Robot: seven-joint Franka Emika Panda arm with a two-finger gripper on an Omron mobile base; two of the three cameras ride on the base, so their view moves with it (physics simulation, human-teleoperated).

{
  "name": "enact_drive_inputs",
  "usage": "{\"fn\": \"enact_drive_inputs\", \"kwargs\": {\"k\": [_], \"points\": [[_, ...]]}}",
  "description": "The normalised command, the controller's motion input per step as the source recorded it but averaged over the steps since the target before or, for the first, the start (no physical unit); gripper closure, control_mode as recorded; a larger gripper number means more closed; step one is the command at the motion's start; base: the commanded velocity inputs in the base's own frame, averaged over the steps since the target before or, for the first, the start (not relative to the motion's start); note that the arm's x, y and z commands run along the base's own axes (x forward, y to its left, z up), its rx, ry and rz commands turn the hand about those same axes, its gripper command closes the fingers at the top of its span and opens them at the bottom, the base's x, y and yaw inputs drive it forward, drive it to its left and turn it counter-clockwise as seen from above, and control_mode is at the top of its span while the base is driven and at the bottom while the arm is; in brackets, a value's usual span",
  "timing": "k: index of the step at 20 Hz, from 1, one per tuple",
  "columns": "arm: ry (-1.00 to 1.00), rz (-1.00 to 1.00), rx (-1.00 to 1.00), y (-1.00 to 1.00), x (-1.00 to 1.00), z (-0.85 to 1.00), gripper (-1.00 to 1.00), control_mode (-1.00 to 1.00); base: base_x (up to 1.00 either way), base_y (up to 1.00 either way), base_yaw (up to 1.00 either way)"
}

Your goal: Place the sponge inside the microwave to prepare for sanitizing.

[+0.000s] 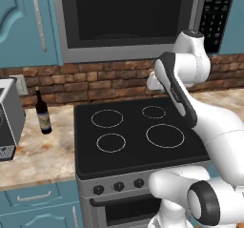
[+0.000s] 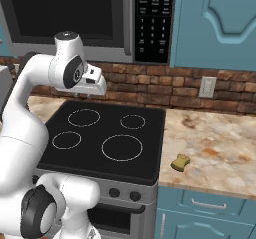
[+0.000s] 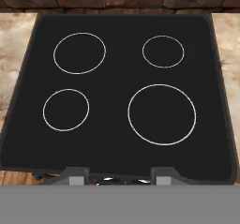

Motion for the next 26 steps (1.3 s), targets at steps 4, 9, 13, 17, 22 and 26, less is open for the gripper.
{"fn": "enact_drive_inputs", "kwargs": {"k": [4,9,13,17,22,26], "points": [[0.00,0.00,0.00,0.00,-0.14,0.00,-1.00,-1.00,0.00,0.00,0.00],[0.00,-0.06,0.00,0.00,-0.27,0.02,-1.00,-1.00,0.00,0.00,0.00],[-0.04,-0.15,0.00,0.00,-0.39,0.21,-1.00,-1.00,0.00,0.00,0.00],[-0.07,-0.18,0.00,-0.27,-0.38,0.36,-1.00,-1.00,0.00,0.00,0.00],[-0.16,-0.19,0.00,-0.44,-0.30,0.48,-1.00,-1.00,0.00,0.00,0.00],[-0.26,-0.10,-0.05,-0.31,-0.05,0.43,-1.00,-1.00,0.00,0.00,0.00]]}}
